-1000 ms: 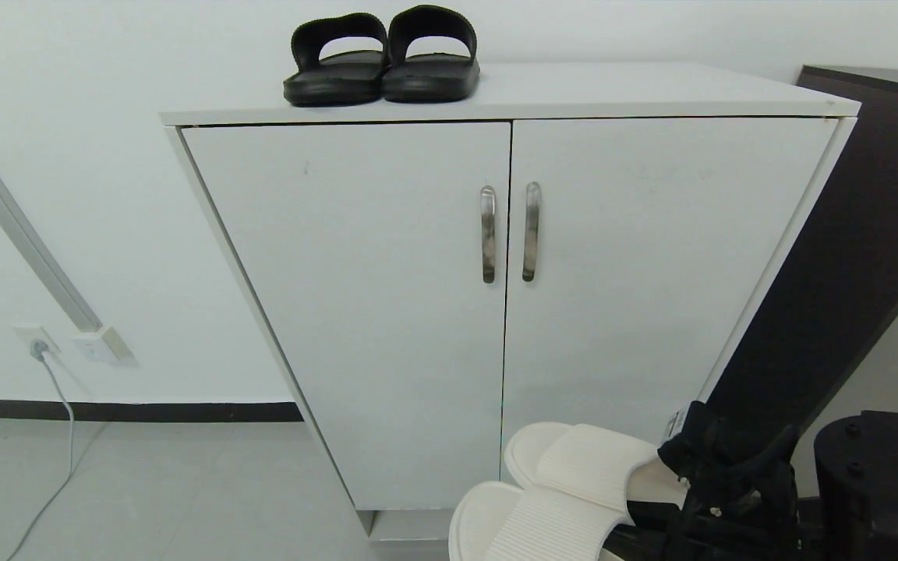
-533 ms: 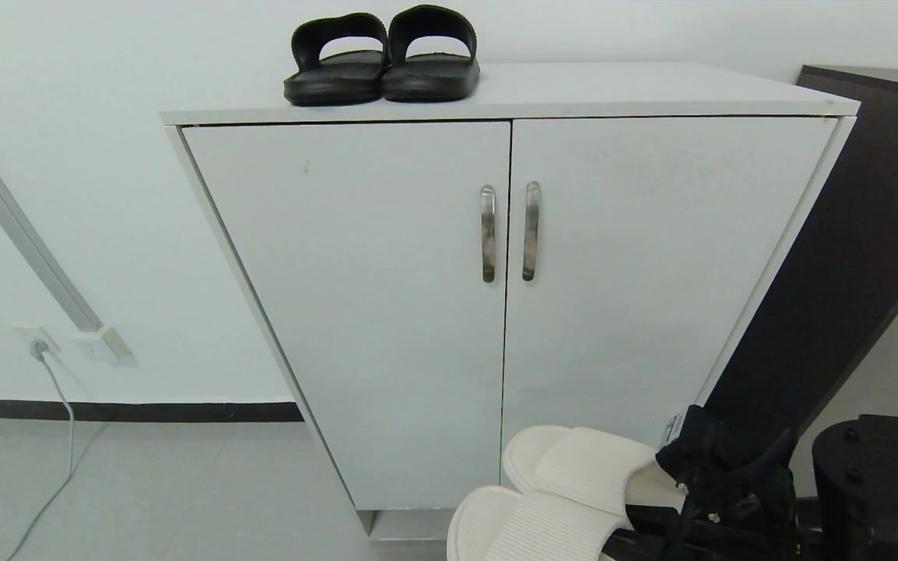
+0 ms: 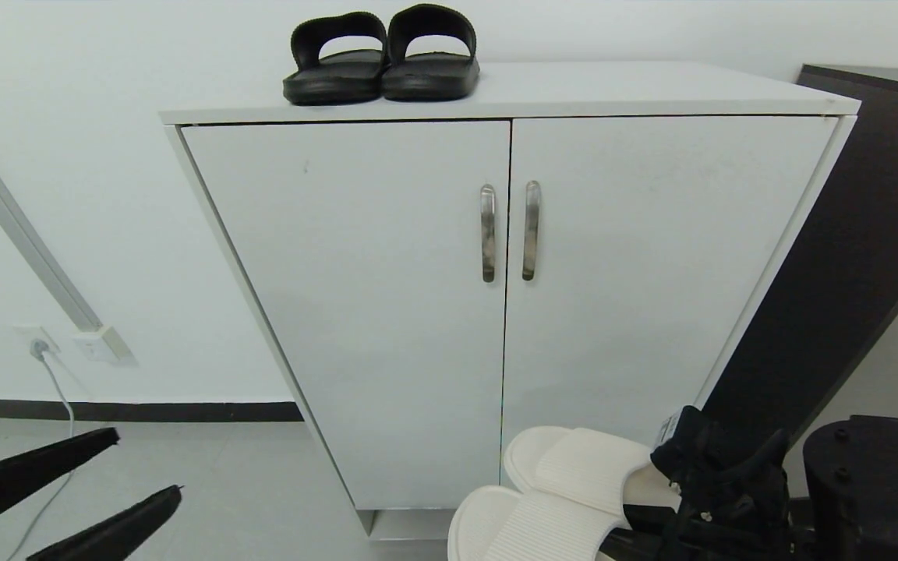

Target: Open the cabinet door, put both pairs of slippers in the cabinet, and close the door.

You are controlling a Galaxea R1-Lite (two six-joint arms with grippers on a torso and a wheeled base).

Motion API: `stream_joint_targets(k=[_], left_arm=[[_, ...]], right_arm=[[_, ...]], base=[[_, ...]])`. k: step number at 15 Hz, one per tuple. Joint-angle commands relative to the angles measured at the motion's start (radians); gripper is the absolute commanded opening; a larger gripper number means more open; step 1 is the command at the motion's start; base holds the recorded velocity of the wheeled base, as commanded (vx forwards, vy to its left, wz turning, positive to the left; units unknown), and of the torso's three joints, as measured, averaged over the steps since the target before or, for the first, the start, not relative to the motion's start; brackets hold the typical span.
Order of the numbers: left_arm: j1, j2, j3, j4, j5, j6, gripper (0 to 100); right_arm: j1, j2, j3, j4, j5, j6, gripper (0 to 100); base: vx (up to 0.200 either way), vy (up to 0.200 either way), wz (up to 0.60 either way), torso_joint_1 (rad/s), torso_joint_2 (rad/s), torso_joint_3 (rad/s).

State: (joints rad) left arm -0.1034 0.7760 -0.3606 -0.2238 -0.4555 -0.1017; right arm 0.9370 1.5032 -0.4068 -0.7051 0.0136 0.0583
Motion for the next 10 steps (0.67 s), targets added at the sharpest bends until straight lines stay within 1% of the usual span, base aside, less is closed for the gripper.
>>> stream_joint_targets(k=[1,2,3,4,5,6,7,9,10], left_arm=[[-0.164,0.158,-0.086,-0.012,-0.005,-0.004,100],[-0.236,0.190,-0.124,-0.012,-0.005,-0.010,100],[-0.308,0.235,-0.175,-0.014,-0.005,-0.044,100],[-0.343,0.261,-0.204,-0.014,-0.005,-0.067,100],[-0.414,0.332,-0.262,-0.025,-0.006,-0.107,100],[-0.449,0.384,-0.290,-0.075,-0.006,-0.113,100],[-0.467,0.442,-0.301,-0.143,-0.005,-0.107,100],[-0.510,0.594,-0.327,-0.328,0.014,-0.102,100],[-0.533,0.651,-0.350,-0.382,0.028,-0.104,100]], right_arm=[[-0.001,0.003,0.000,-0.001,0.000,0.000,0],[-0.001,0.005,0.000,-0.001,0.000,0.000,0],[-0.001,0.005,0.002,-0.001,0.000,0.000,0],[-0.001,0.005,0.002,-0.001,0.000,0.000,0],[-0.001,0.005,0.003,-0.001,0.000,0.000,0],[-0.001,0.006,0.003,-0.001,0.002,0.000,0],[-0.001,0.008,0.003,-0.001,0.002,0.000,0],[-0.001,0.008,0.005,-0.001,0.002,0.000,0],[-0.001,0.008,0.005,0.001,0.003,0.000,0]], base=[[0.000,0.000,0.00,0.000,0.00,0.000],[0.000,0.000,0.00,0.000,0.00,0.000],[0.000,0.000,0.00,0.000,0.00,0.000],[0.000,0.000,0.00,0.000,0.00,0.000],[0.000,0.000,0.00,0.000,0.00,0.000],[0.000,0.000,0.00,0.000,0.00,0.000],[0.000,0.000,0.00,0.000,0.00,0.000],[0.000,0.000,0.00,0.000,0.00,0.000],[0.000,0.000,0.00,0.000,0.00,0.000]])
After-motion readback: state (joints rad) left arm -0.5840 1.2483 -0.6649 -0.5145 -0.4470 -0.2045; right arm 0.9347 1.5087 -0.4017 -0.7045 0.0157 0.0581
